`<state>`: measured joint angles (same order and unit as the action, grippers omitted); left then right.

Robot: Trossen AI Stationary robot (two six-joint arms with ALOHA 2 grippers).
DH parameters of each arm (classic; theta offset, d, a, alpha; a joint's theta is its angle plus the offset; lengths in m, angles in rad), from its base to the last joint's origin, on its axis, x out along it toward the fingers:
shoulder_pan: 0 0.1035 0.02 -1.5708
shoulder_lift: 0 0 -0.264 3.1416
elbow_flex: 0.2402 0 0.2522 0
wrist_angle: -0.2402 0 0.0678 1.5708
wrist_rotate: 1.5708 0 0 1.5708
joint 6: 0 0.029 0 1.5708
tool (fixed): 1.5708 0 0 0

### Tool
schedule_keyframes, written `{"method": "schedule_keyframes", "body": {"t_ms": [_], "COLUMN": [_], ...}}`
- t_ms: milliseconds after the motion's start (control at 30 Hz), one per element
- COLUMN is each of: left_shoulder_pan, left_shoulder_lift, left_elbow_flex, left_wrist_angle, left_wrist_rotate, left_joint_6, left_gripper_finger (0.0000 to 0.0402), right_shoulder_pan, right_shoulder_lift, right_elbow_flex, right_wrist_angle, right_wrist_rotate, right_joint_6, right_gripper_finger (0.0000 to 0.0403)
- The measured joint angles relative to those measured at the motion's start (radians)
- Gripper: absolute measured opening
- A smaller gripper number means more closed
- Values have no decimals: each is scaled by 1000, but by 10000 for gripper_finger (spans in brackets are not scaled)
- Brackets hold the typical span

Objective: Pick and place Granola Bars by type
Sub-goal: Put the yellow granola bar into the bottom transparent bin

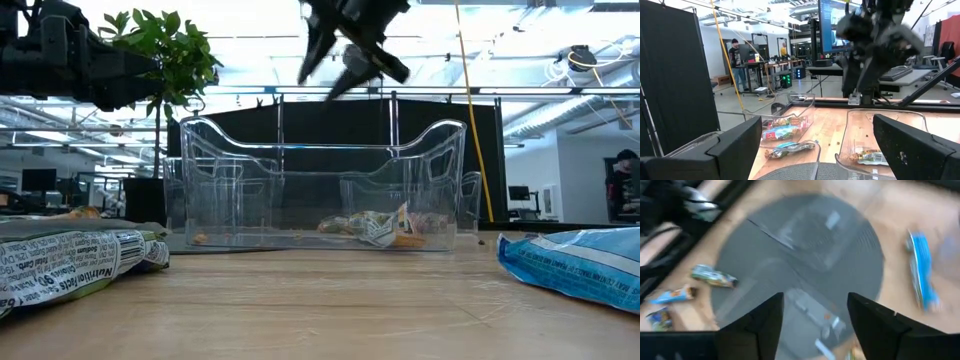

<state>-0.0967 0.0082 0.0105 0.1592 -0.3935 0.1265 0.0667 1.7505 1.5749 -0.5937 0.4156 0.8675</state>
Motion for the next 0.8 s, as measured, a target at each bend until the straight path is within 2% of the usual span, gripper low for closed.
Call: {"method": "schedule_keyframes", "body": {"t_ms": [300,633,800], "left_shoulder_pan": [0,0,0], "left_shoulder_lift": [0,0,0], "left_elbow_flex": [0,0,0], "left_wrist_angle": [0,0,0], "left_wrist_rotate": [0,0,0], "left_joint_6": [0,0,0], "left_gripper_finger": [379,379,379], "right_shoulder_pan": [-43,-129,-198], "right_shoulder_lift": [-67,-94,-53], "right_elbow_flex": [0,0,-1], "right_wrist_angle": [74,68,60], "right_wrist_rotate": [0,-6,-105], "right_joint_6": [-308,-496,-570], "right_gripper_finger": [262,248,247]}}
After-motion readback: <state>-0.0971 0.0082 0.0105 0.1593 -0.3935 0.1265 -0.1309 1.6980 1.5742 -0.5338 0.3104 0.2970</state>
